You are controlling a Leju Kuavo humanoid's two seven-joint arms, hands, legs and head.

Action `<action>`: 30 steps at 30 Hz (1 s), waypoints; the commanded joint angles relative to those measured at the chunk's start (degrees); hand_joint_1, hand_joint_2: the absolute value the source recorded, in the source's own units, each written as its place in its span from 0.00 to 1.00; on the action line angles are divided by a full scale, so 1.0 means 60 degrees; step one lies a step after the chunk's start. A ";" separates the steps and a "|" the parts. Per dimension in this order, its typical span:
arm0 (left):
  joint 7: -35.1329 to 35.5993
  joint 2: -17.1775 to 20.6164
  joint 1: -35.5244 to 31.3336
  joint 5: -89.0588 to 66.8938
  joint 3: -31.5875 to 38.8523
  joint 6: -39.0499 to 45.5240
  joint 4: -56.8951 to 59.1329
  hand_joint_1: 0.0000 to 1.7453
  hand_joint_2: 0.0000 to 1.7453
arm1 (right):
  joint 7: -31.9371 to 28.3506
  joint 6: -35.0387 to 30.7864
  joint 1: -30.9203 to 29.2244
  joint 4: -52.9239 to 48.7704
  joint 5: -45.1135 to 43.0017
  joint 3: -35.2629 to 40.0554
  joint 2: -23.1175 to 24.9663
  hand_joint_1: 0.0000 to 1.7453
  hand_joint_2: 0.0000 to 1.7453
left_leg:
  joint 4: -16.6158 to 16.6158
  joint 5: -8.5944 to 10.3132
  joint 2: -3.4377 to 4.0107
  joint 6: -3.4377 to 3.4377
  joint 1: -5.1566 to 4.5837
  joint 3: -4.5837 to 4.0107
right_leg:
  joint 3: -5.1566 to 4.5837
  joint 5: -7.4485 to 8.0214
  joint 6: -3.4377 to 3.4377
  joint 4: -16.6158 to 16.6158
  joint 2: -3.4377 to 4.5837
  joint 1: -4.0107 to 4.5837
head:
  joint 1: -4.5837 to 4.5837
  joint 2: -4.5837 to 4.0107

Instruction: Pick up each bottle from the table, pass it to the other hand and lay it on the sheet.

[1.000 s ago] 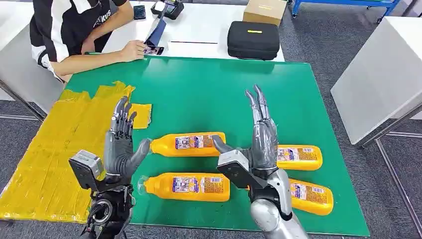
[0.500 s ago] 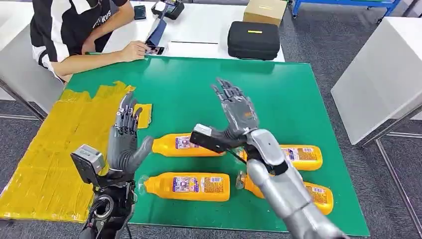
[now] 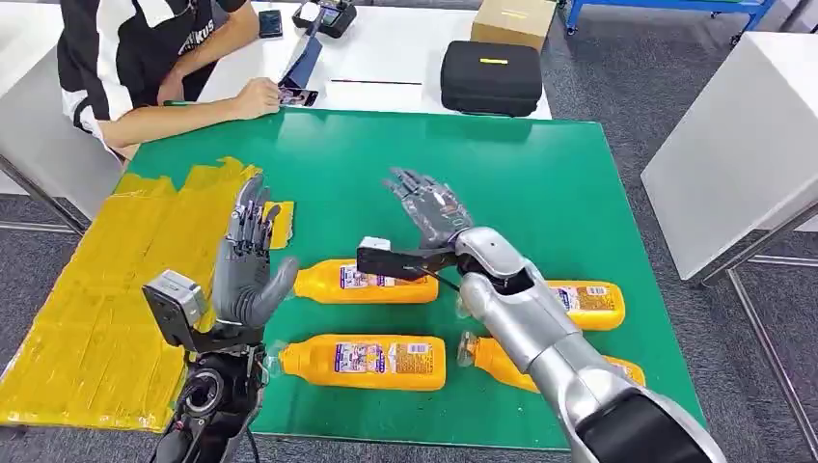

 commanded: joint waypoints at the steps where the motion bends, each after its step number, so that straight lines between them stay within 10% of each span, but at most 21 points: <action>1: 0.0001 0.0071 -0.0446 0.0060 0.0003 0.0102 0.0884 0.00 1.00 | -0.0762 0.0468 -0.0605 0.2044 -0.0566 0.0946 0.0488 0.00 1.00 | -0.0003 -0.0019 -0.0007 0.0005 0.0001 0.0052 | 0.0048 -0.0018 -0.0046 -0.0001 0.0002 0.0005 | 0.0000 0.0000; 30: 0.0288 -0.0122 -0.0551 0.0102 0.0296 0.0008 0.1307 0.00 1.00 | 0.0080 0.0433 -0.0630 0.3006 -0.0535 0.1819 0.0392 0.00 1.00 | 0.0008 -0.0032 -0.0019 0.0010 -0.0002 0.0066 | 0.0064 -0.0033 -0.0060 0.0010 -0.0005 0.0003 | 0.0000 0.0000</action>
